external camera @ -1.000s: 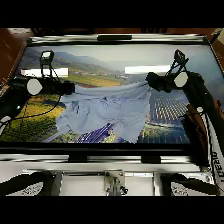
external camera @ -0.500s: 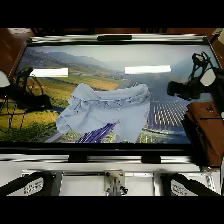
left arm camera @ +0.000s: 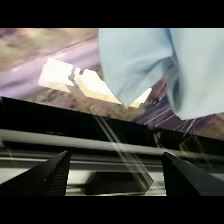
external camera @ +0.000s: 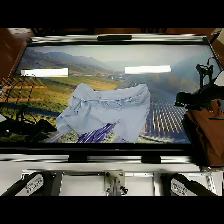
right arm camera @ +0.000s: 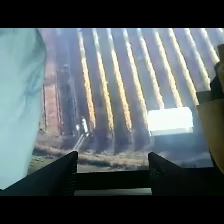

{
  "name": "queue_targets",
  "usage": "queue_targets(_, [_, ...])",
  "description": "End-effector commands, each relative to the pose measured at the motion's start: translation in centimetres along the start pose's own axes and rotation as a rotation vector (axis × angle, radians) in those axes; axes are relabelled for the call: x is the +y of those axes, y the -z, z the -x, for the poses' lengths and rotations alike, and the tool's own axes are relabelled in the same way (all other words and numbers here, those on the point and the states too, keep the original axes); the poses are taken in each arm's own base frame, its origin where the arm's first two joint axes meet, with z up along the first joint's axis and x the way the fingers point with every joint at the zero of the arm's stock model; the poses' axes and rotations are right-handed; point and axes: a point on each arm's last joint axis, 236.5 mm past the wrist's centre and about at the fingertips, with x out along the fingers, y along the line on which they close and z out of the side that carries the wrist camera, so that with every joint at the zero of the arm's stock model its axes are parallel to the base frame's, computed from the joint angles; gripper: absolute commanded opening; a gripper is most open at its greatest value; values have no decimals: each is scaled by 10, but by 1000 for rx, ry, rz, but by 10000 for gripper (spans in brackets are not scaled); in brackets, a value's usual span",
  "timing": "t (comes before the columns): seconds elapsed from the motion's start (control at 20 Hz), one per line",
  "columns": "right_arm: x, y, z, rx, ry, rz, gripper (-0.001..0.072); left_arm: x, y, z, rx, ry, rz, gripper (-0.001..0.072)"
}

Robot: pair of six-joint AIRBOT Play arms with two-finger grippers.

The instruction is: Fold the shirts.

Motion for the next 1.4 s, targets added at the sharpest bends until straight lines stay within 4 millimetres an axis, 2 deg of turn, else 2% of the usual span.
queue_targets(0.0, [15,-4,1,-20,-67,-15,553,2,-8,-24,-47,18,30,710])
queue_targets(0.1, [14,0,1,1,-64,-13,553,1,-6,-38,-13,7,21,710])
queue_targets(0.35, [14,5,1,19,-65,-12,553,-12,-33,-59,-94,32,34,691])
queue_targets(0.45, [14,8,2,34,-66,-12,553,-15,-34,-68,-92,32,32,679])
queue_targets(0.5, [14,10,2,42,-66,-12,553,-16,-32,-73,-79,30,28,611])
queue_targets(0.55, [15,11,2,45,-66,-14,553,-17,-28,-78,-61,25,22,509])
queue_targets(0.65, [15,12,-2,57,-68,-52,553,-18,-27,-79,-50,25,18,80])
queue_targets(0.7, [16,17,-9,82,-76,-55,554,-19,-29,-75,-50,28,6,32])
queue_targets(0.75, [17,26,-21,121,-87,-59,623,-20,-32,-70,-48,36,-14,31])
queue_targets(0.8, [23,37,-36,171,-123,-68,657,-21,-35,-63,-48,44,-22,32])
queue_targets(0.95, [48,54,-84,274,-239,-118,657,-20,-48,-42,-64,41,-50,31])
queue_targets(1.2, [93,36,-136,256,-337,-154,656,-27,-51,-26,-96,46,-83,30])
queue_targets(1.35, [104,22,-158,200,-333,-157,654,-30,-50,-21,-106,49,-96,30])
